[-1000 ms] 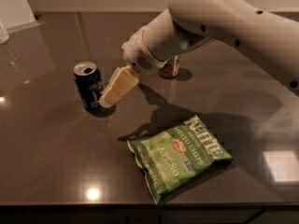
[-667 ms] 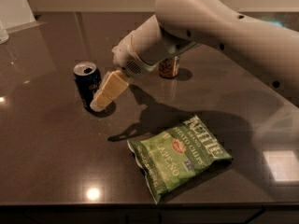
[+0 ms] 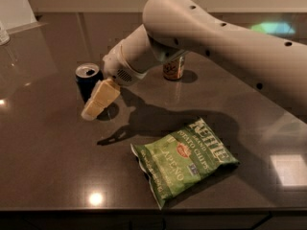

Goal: Pick pepsi can

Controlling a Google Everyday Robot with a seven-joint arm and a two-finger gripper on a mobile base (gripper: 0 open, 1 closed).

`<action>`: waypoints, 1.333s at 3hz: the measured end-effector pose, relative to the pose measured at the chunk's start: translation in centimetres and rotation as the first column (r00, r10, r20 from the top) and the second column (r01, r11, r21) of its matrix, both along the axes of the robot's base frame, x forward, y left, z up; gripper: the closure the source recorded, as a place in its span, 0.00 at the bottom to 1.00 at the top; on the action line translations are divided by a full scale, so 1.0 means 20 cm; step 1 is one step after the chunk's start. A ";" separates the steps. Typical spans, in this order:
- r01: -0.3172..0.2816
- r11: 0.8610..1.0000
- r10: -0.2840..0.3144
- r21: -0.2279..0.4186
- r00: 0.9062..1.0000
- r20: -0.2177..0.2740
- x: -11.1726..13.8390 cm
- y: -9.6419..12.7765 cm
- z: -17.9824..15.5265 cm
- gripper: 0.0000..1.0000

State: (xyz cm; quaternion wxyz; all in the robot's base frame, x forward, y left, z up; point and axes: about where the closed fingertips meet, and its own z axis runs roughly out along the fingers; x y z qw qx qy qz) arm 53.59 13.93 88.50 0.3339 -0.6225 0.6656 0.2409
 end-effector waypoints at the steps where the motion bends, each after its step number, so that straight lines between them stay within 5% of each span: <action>1: 0.010 1.000 -0.010 0.013 1.000 -0.013 0.01 0.03 -0.01 0.16; 4: 0.001 0.995 0.005 0.098 0.998 -0.060 -0.01 0.04 0.13 0.87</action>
Offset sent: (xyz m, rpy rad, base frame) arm 0.0134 0.0113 0.0050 0.0639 0.0436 -0.0337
